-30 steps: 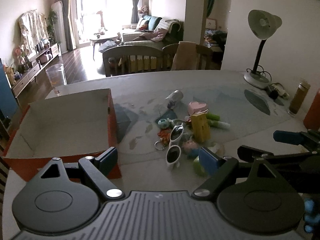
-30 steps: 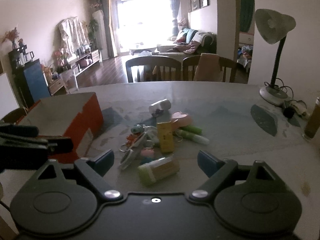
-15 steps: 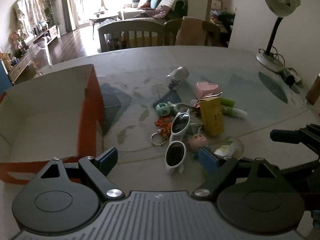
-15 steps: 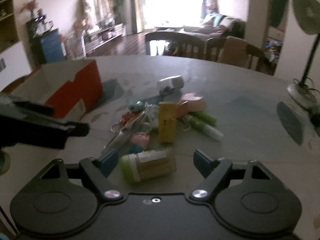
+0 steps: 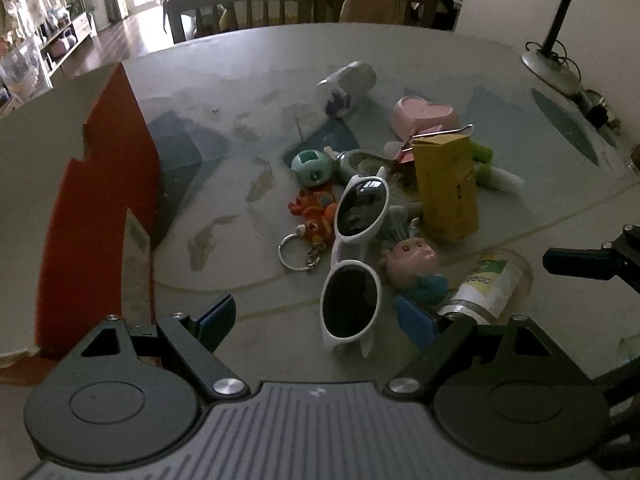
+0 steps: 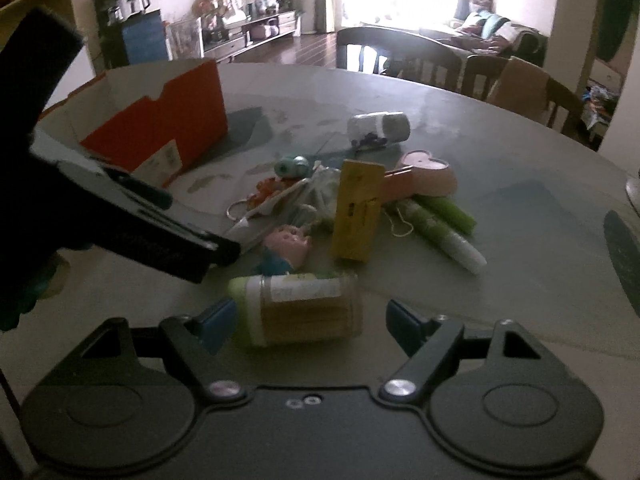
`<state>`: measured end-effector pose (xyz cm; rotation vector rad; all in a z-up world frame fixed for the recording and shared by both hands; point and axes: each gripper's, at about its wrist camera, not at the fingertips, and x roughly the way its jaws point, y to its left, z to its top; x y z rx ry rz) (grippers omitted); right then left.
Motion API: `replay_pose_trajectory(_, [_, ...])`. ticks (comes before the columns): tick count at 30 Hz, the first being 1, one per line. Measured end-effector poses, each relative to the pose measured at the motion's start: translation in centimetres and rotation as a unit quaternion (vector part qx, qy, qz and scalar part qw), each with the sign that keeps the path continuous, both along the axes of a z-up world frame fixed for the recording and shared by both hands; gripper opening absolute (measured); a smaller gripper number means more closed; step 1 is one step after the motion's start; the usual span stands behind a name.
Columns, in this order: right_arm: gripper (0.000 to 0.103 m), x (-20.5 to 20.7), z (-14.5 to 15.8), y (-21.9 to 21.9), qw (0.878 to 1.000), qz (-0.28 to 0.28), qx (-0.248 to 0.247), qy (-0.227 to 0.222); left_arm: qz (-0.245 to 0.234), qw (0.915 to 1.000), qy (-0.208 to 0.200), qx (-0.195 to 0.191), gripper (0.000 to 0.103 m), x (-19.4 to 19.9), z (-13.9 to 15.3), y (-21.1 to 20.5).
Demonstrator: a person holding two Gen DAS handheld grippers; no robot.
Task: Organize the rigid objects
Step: 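Move left tool toward white sunglasses while right tool approaches green-capped toothpick jar, then close left gripper on the sunglasses while right gripper closes on the toothpick jar, then carry the sunglasses with left tool while right tool carries the jar into the cardboard box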
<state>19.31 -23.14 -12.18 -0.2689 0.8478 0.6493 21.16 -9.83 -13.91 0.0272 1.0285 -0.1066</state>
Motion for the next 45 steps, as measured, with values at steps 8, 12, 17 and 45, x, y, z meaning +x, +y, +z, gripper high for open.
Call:
replay_pose_trajectory(8, [0.083,0.2,-0.5,0.7,1.000,0.020,-0.001,0.012,0.016,0.9997,0.020,0.006,0.088,1.2,-1.4,0.3])
replay_pose_trajectory(12, [0.083,0.2,-0.9,1.3,1.000,0.022,-0.008,0.016,0.016,0.9996,0.021,0.009,0.084,1.4,-1.6,0.1])
replay_pose_trajectory(17, [0.084,0.6,-1.3,1.7,0.999,0.013,-0.010,0.027,0.013,0.9996,0.016,0.019,0.077,1.5,-1.7,-0.3])
replay_pose_trajectory(45, [0.082,-0.7,1.6,-0.7,1.000,-0.021,0.012,0.015,0.025,0.9994,-0.019,0.015,0.025,-1.2,2.0,-0.8])
